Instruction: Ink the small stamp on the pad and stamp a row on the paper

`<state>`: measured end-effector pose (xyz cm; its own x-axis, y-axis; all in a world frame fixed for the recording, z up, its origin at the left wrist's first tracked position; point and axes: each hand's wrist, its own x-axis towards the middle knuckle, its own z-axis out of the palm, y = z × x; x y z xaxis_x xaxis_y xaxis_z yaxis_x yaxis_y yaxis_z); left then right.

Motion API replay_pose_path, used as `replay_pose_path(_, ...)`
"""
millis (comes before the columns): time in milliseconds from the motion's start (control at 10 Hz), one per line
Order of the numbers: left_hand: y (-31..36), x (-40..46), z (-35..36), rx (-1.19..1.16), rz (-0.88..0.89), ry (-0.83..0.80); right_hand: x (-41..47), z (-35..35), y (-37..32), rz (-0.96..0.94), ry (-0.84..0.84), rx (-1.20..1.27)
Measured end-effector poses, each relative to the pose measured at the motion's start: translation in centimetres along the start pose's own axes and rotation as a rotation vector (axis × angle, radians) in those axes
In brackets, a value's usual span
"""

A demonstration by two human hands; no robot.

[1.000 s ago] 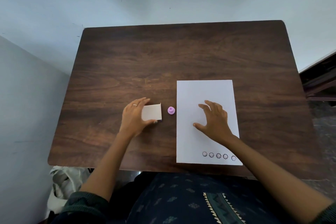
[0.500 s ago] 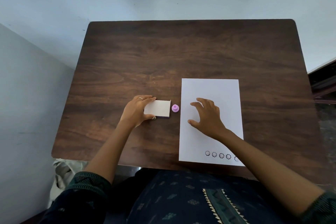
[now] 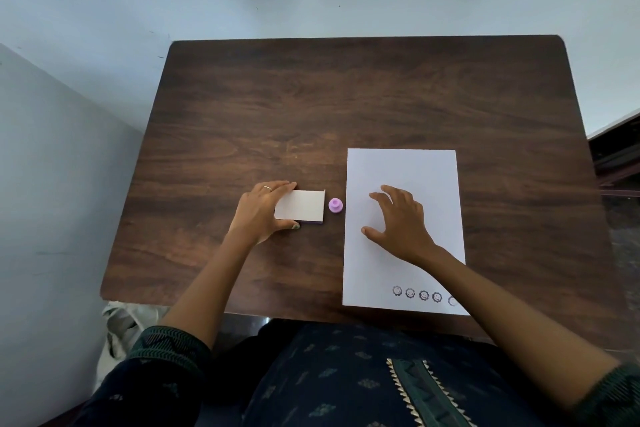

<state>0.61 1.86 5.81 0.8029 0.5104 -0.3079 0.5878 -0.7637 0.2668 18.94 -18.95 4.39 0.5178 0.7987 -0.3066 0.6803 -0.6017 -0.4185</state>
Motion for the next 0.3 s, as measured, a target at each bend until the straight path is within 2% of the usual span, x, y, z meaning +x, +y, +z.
replay_pose_path(100, 0.6, -0.1, 0.0, -0.016, -0.015, 0.042, 0.3, -0.1, 0.3, 0.028, 0.051, 0.012)
replay_pose_path(200, 2.6, 0.3, -0.6, -0.095, -0.025, 0.18, 0.2, -0.6, 0.5, 0.011, 0.19, 0.004)
replay_pose_path(300, 6.7, 2.0, -0.8, -0.055, 0.04, 0.282, 0.9, -1.3, 1.2, -0.018, 0.256, -0.083)
